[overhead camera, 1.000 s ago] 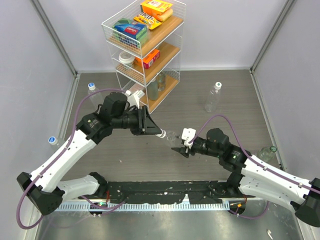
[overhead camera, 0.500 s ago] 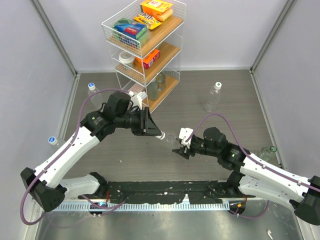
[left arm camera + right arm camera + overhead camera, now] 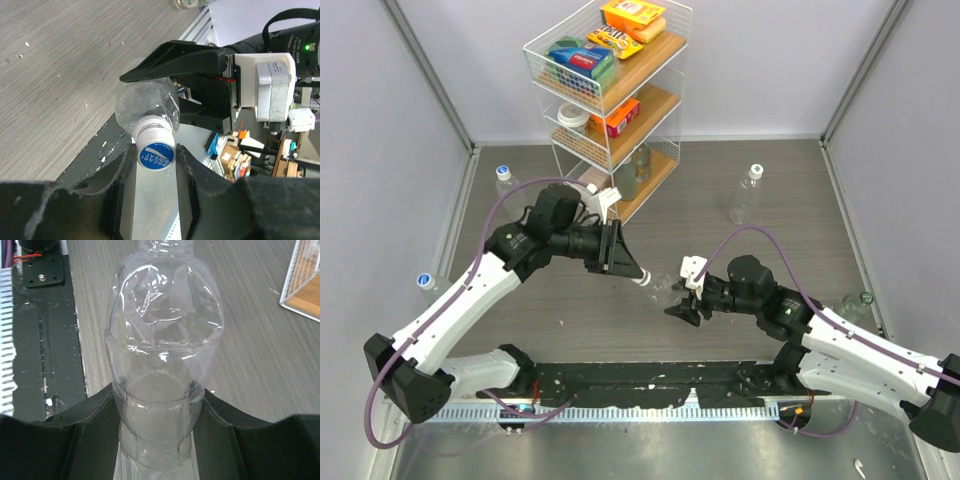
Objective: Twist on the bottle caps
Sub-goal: Screw the bottle cap onto the plastic bottle.
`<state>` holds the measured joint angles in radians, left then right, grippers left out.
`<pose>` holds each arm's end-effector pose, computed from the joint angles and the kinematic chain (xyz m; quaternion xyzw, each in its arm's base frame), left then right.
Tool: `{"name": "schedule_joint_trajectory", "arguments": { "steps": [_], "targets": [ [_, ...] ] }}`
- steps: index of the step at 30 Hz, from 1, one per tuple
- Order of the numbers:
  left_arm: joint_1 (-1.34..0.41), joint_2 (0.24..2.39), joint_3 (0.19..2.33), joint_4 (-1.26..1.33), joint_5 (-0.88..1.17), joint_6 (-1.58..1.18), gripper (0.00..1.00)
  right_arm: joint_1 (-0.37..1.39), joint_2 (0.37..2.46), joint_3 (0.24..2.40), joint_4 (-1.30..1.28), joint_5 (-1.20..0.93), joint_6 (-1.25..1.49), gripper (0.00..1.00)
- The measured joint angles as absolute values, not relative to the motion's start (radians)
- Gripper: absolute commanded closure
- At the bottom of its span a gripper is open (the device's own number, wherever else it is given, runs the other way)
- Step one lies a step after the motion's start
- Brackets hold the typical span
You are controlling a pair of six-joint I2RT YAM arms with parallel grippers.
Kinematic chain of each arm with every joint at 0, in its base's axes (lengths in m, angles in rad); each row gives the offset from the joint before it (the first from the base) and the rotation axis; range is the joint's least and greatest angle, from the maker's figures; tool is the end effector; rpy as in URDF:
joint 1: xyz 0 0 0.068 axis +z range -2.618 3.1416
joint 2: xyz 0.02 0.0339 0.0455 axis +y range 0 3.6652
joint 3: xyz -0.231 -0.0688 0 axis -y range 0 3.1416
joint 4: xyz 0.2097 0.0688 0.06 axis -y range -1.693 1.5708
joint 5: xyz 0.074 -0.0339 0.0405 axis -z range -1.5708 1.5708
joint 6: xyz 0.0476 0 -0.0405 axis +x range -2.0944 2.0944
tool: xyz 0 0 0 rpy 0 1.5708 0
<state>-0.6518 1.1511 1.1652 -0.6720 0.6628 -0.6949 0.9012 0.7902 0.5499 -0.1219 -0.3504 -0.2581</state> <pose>0.1595 -0.1585 0.3192 0.1251 0.8517 -0.4882 0.1437 0.1029 0.1563 0.2439 -0.5267 0.6237 0.3129 0.4855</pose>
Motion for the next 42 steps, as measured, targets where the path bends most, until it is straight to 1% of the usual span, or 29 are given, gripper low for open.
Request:
{"name": "schedule_joint_trajectory", "arguments": {
  "steps": [10,20,22,24,27,30,32,39,40,41,42],
  "targets": [
    [-0.651,1.170,1.166,-0.685,0.749,-0.566,0.71,0.901,0.801,0.577,-0.187,-0.453,-0.121,0.99],
    [-0.651,1.171,1.151,-0.676,0.828,-0.498,0.65,0.902,0.801,0.582,-0.204,-0.524,-0.032,0.99],
    [-0.651,1.163,1.143,-0.660,0.830,-0.498,0.61,0.903,0.797,0.582,-0.203,-0.517,-0.025,0.99],
    [-0.651,1.153,1.133,-0.643,0.830,-0.501,0.53,0.906,0.791,0.582,-0.202,-0.508,-0.022,0.99],
    [-0.663,1.148,1.123,-0.618,0.846,-0.521,0.47,0.909,0.790,0.587,-0.137,-0.488,-0.019,0.99],
    [-0.669,1.146,1.118,-0.595,0.852,-0.535,0.45,0.909,0.791,0.598,-0.126,-0.479,-0.015,0.99],
    [-0.669,1.145,1.118,-0.585,0.848,-0.543,0.37,0.909,0.791,0.598,-0.120,-0.472,-0.015,0.99],
    [-0.675,1.145,1.112,-0.535,0.852,-0.582,0.25,0.910,0.793,0.604,-0.048,-0.448,-0.019,0.99],
    [-0.676,1.145,1.112,-0.527,0.852,-0.590,0.19,0.910,0.793,0.605,-0.043,-0.444,-0.020,0.99],
    [-0.676,1.143,1.110,-0.518,0.852,-0.597,0.15,0.910,0.793,0.606,-0.039,-0.438,-0.021,0.99],
    [-0.676,1.140,1.108,-0.509,0.853,-0.604,0.15,0.910,0.793,0.606,-0.032,-0.431,-0.022,0.99]
  ]
}}
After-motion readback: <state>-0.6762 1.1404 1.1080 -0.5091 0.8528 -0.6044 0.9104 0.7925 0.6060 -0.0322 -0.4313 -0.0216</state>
